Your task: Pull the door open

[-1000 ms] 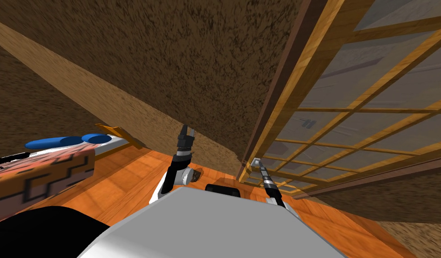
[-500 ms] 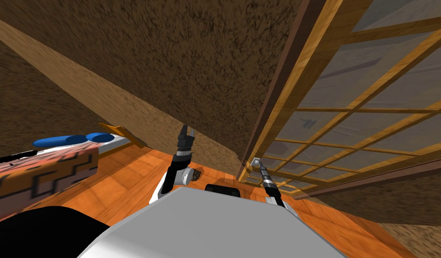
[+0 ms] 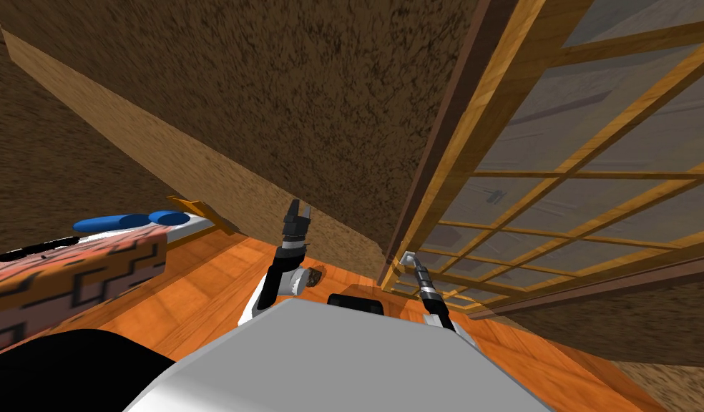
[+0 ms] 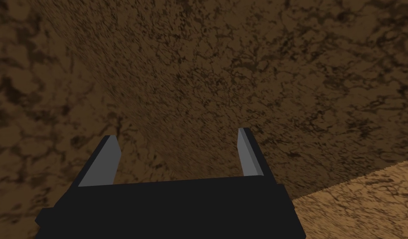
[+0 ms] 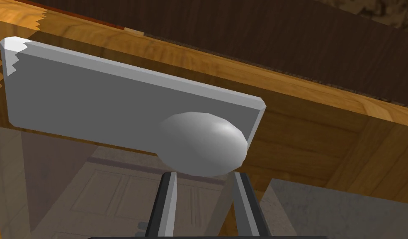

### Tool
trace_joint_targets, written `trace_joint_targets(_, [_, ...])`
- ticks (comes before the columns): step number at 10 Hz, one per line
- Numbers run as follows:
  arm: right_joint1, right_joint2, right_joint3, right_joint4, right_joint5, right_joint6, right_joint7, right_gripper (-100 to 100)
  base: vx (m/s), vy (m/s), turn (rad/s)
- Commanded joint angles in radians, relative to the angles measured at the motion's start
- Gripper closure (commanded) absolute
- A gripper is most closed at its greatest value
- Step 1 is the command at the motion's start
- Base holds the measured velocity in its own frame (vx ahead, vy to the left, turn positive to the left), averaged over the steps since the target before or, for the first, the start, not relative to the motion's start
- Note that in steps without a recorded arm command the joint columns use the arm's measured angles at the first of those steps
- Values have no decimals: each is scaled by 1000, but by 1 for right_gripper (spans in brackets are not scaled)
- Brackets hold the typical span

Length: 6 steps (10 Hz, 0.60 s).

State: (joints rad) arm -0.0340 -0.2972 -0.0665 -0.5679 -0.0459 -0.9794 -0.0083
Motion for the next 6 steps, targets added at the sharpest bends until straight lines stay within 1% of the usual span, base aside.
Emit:
trace_joint_targets(1, [-14,16,25,13,-12,-8,-50,100,-42,-32,40])
trace_joint_targets(2, [-14,16,25,13,-12,-8,-67,100,-39,-23,43])
trace_joint_targets(3, [-14,16,25,13,-12,-8,-67,100,-14,-4,1])
trace_joint_targets(4, [-16,15,33,14,-26,-6,-109,100,-18,3,30])
trace_joint_targets(5, [-18,14,41,14,-39,-4,-134,100,-41,-15,60])
trace_joint_targets(6, [-18,14,41,14,-39,-4,-151,100,-33,-22,33])
